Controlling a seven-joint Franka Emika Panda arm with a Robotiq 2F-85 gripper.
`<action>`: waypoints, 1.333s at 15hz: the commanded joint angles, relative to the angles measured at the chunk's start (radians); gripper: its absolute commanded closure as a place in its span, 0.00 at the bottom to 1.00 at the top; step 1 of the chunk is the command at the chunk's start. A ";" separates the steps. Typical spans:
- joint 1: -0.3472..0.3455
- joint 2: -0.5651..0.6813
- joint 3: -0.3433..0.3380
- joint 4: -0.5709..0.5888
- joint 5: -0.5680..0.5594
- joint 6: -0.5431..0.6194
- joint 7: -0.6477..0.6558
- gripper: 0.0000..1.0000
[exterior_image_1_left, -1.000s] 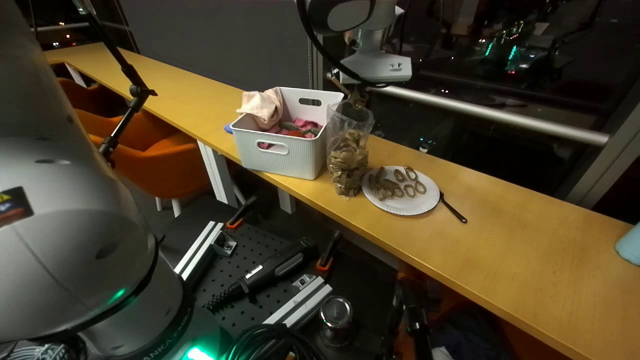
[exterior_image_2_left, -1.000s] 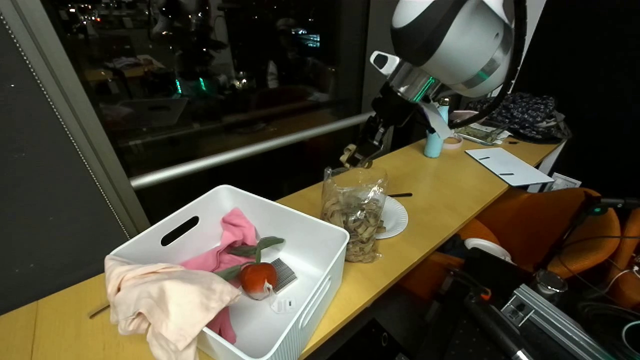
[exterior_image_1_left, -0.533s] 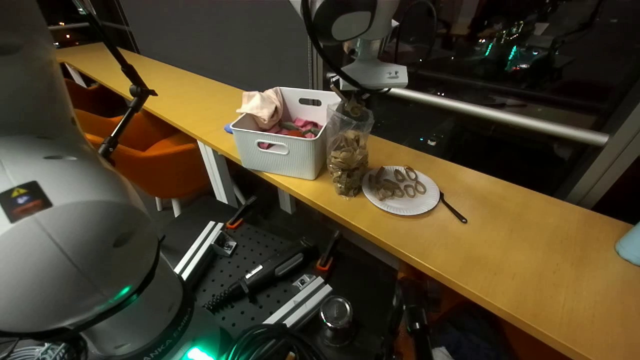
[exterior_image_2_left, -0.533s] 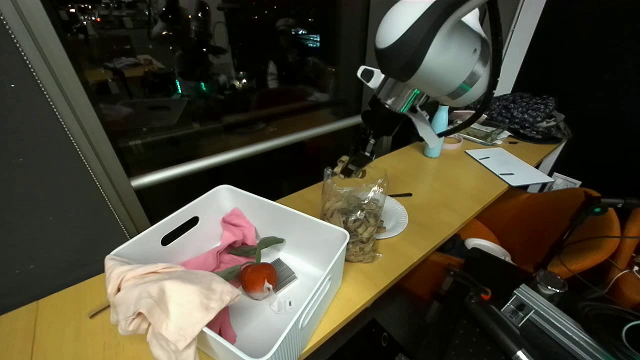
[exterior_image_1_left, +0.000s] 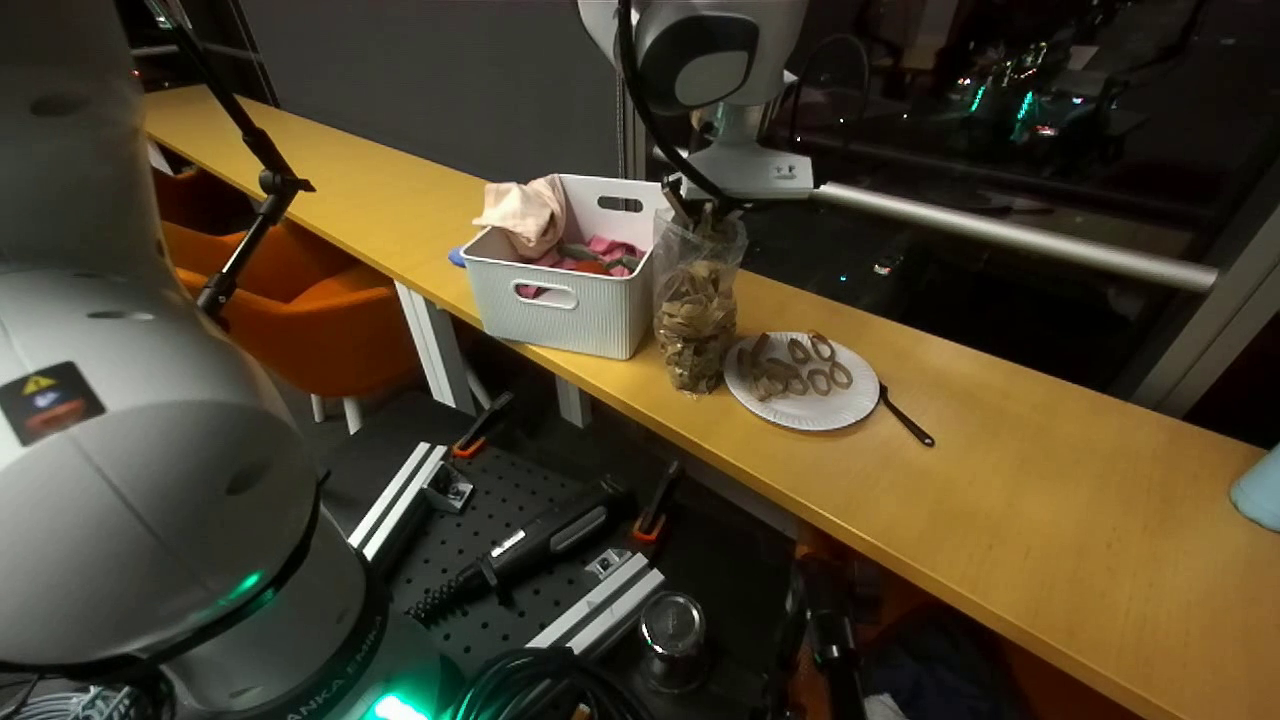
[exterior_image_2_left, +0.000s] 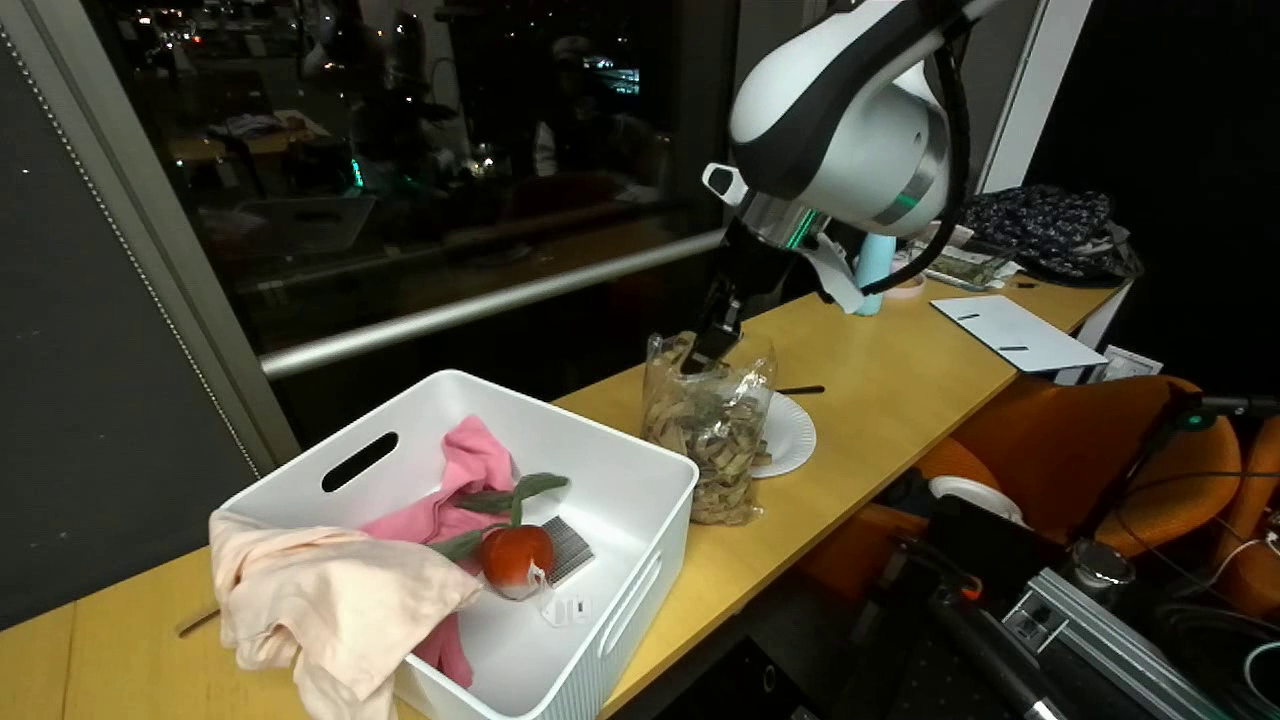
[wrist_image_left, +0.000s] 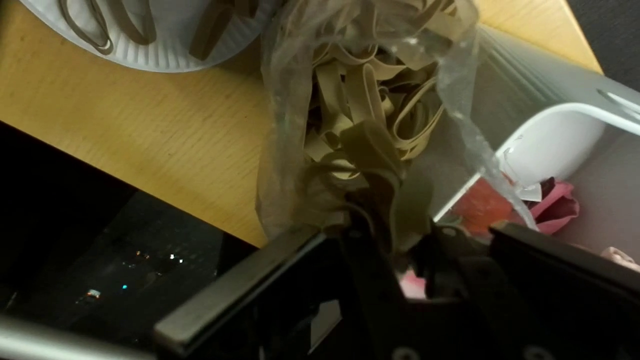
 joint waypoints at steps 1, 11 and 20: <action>0.010 -0.001 -0.010 0.014 -0.048 -0.032 0.044 0.46; -0.033 -0.133 -0.021 -0.095 0.079 0.007 -0.051 0.00; -0.121 0.017 -0.197 0.051 0.216 -0.091 -0.189 0.00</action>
